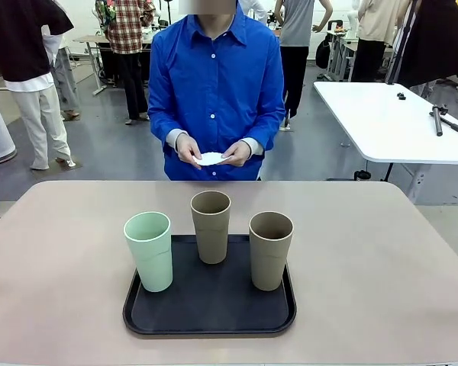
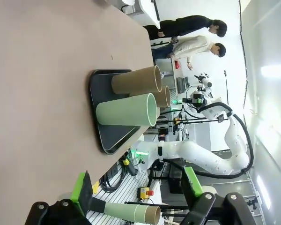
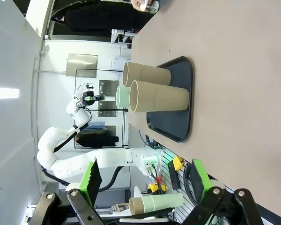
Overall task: Place coasters on the table and set cups on them.
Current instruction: Pick up one Reusable plastic cup and place it on a coaster set by the human.
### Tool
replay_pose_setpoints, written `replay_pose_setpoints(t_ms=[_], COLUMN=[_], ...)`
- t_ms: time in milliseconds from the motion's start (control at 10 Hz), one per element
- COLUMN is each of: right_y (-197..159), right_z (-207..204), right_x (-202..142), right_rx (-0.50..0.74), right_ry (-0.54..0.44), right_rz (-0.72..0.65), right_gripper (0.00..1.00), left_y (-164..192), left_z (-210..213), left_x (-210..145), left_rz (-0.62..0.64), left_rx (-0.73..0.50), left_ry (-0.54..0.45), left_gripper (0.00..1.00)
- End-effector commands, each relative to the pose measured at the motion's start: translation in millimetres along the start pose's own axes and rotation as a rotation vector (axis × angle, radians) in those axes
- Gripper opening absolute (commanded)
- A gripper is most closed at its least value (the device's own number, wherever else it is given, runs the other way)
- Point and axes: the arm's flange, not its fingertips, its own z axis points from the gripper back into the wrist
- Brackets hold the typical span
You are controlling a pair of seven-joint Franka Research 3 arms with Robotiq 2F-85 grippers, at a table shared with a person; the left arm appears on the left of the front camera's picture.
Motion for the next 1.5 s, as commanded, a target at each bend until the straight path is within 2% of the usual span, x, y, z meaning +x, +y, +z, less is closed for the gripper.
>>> replay_pose_setpoints(t_ms=[0,1400], right_y=[-0.3,-0.3], right_z=[1.3,1.3], right_x=[0.1,0.1], right_rx=[-0.001,-0.001], right_ry=[-0.006,-0.006], right_rz=[0.001,0.001], right_gripper=[1.0,1.0], left_y=[-1.5,-1.5], left_z=[-2.1,-2.1], left_x=[0.5,0.5], left_rz=[-0.002,-0.002], left_rx=[-0.017,-0.017], left_ry=[0.002,0.002], left_gripper=[1.0,1.0])
